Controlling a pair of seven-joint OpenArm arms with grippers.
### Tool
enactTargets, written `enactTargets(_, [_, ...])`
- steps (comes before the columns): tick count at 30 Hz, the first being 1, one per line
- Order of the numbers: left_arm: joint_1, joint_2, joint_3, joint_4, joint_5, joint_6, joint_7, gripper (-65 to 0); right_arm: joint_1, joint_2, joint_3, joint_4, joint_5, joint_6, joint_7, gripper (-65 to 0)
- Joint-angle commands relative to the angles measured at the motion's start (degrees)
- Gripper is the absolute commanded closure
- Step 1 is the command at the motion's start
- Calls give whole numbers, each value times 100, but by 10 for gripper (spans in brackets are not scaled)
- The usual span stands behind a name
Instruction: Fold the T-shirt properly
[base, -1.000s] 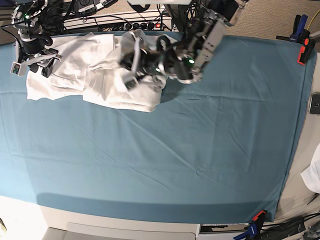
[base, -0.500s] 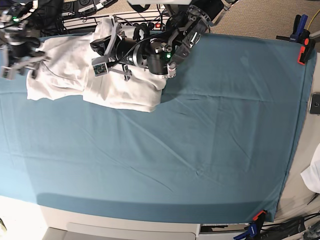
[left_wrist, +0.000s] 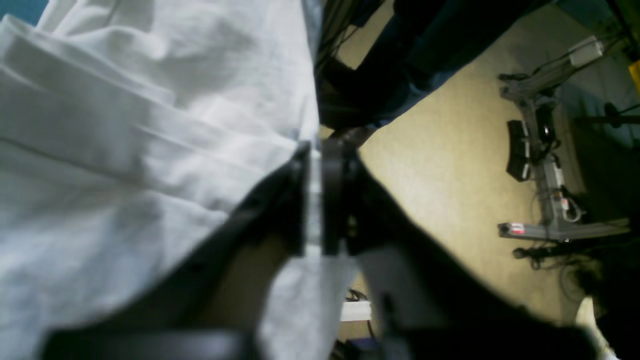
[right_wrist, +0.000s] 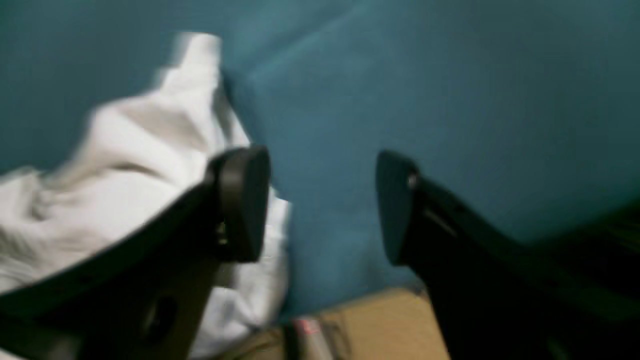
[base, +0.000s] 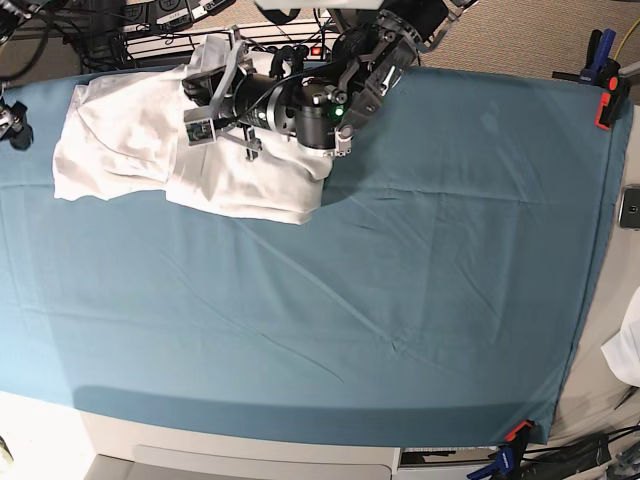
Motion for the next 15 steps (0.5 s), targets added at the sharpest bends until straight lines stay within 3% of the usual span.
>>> enactTargets(1, [-46, 94, 15, 66, -103, -35, -107, -145, 63, 245, 50, -212, 282, 109, -74, -354])
enactTargets(5, [-46, 50, 15, 37, -103, -33, -111, -162, 308, 511, 37, -1196, 857, 380, -505, -354])
enactTargets(8, [-48, 0, 15, 37, -103, -35, -114, -162, 402, 573, -98, -1613, 1141, 391, -667, -354])
enactTargets(15, [-48, -39, 15, 37, -105, -35, -111, -162, 501, 566, -1167, -1703, 1377, 404, -718, -354])
